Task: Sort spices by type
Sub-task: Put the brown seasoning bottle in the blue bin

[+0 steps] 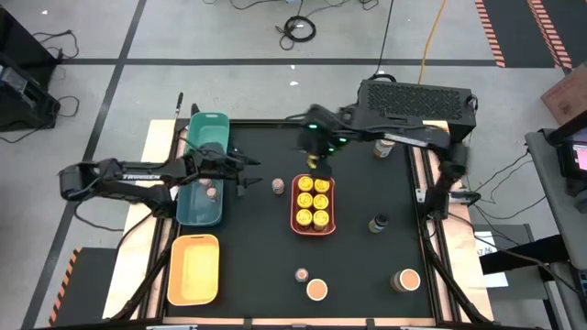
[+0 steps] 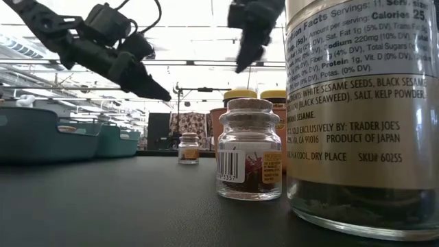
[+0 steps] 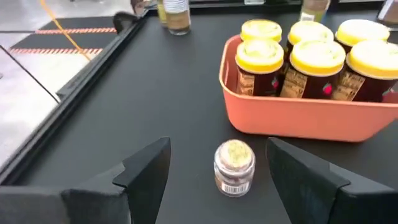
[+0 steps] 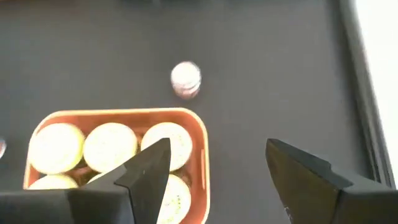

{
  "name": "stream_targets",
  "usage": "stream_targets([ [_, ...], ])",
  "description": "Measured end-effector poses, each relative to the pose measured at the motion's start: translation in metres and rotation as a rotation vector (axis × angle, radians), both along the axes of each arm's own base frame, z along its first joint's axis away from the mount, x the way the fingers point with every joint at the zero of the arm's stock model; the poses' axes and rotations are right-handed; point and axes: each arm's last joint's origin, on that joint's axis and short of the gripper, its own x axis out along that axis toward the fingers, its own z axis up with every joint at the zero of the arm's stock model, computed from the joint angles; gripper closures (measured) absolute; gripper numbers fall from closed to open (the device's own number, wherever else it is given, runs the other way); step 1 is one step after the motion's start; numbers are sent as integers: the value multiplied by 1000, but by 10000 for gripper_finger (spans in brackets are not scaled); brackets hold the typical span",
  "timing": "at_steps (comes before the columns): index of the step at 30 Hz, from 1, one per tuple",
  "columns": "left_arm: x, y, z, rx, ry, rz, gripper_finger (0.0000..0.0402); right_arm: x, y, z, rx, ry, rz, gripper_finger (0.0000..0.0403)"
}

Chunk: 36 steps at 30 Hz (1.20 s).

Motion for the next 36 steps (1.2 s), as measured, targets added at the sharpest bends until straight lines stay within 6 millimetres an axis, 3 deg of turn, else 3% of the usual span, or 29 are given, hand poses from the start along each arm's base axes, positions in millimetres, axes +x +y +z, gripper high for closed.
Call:
stream_targets([
  [8,26,-4,-31,-48,32,-61,134,-81,31,-54,11,-477,-115,145],
  [12,37,-5,-41,-78,-8,-58,134,-109,44,-77,23,-701,-127,145],
  [16,40,-5,-48,-82,6,-48,134,-128,53,-97,24,-806,-108,145],
  [24,42,0,-53,-38,14,94,134,-138,54,-91,-55,-857,-109,145],
  [36,46,-5,-60,-71,10,22,134,-138,54,-90,-71,-860,-99,145],
])
